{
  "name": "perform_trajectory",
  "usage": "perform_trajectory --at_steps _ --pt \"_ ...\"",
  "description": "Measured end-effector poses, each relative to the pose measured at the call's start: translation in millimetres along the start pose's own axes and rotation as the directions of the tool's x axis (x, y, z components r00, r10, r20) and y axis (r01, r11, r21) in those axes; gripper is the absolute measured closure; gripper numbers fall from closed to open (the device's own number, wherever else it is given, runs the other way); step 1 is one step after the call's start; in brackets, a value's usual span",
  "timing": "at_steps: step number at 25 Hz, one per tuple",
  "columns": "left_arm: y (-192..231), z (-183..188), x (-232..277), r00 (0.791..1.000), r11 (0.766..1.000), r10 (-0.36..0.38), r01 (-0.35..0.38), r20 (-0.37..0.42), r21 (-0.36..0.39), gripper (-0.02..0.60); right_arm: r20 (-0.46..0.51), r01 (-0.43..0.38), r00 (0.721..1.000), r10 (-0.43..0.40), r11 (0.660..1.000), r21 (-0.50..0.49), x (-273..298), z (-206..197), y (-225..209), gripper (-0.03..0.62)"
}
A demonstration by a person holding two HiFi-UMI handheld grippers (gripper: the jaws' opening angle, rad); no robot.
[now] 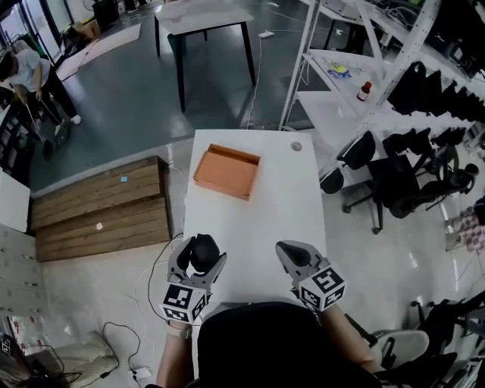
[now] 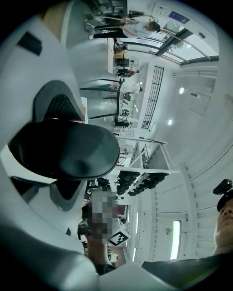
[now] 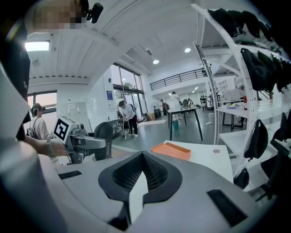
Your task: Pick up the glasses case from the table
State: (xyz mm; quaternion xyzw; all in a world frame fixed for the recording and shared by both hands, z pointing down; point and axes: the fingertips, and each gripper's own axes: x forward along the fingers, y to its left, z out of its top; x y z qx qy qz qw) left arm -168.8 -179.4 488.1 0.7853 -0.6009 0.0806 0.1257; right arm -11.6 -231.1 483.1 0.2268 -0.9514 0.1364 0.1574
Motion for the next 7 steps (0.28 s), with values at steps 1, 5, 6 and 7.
perform_trajectory --at_steps 1,5,6,7 --pt "0.5 -0.2 0.1 1.0 1.0 0.0 0.0 -0.001 0.0 0.209 -0.001 0.001 1.0 -0.001 1.0 -0.001 0.2 -0.4 0.2 0.568" --pt "2.2 -1.7 -1.3 1.0 1.0 0.002 -0.002 -0.01 -0.002 0.209 -0.005 0.0 1.0 0.0 1.0 -0.003 -0.4 -0.4 1.7 0.568" --pt "2.6 -2.5 -1.7 1.0 1.0 0.002 -0.002 -0.014 -0.004 0.209 -0.007 -0.001 1.0 0.001 1.0 -0.003 -0.7 -0.4 2.1 0.568" --pt "2.9 -3.3 -2.1 1.0 1.0 0.002 -0.002 -0.017 -0.007 0.209 -0.008 -0.001 1.0 0.001 1.0 -0.004 -1.1 -0.4 2.4 0.568"
